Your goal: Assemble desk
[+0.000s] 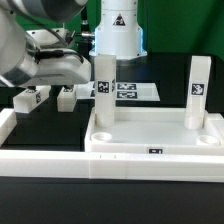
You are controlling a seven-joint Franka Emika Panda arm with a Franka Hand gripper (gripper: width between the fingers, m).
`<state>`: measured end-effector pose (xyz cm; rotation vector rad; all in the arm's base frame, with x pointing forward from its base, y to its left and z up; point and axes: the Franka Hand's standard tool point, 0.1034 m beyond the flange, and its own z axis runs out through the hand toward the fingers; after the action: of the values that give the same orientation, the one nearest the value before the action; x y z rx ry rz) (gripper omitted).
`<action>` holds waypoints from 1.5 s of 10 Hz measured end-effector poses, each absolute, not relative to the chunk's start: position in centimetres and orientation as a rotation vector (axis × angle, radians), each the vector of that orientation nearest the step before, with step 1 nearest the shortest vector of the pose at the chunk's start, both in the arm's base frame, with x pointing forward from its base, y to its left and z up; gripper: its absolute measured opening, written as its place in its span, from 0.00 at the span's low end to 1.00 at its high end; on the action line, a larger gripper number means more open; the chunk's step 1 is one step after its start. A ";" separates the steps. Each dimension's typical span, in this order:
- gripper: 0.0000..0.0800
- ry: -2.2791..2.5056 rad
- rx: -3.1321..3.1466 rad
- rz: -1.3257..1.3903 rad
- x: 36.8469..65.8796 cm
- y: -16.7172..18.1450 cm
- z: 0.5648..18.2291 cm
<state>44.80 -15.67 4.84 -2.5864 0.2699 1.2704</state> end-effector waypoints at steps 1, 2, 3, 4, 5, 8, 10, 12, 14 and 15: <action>0.81 0.265 -2.523 1.361 44.5 -15.5 4.8; 0.81 0.260 -2.509 1.386 44.7 -15.5 4.3; 0.81 0.259 -2.517 1.379 44.8 -15.6 4.2; 0.81 0.260 -2.520 1.378 44.7 -15.5 4.0; 0.81 0.266 -2.520 1.384 44.7 -15.4 4.0; 0.81 0.277 -2.520 1.392 44.6 -15.3 3.8; 0.81 0.289 -2.520 1.393 44.6 -15.3 3.8; 0.81 0.330 -2.521 1.406 44.3 -15.3 3.8; 0.81 0.329 -2.537 1.390 44.2 -15.2 3.4; 0.81 0.329 -2.543 1.394 44.0 -14.8 3.0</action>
Offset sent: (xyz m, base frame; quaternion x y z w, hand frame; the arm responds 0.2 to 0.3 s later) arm -0.0095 0.0023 -0.0084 -0.0081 -0.0037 0.0269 0.9996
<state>43.96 -14.78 3.04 -2.5430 0.3291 1.3936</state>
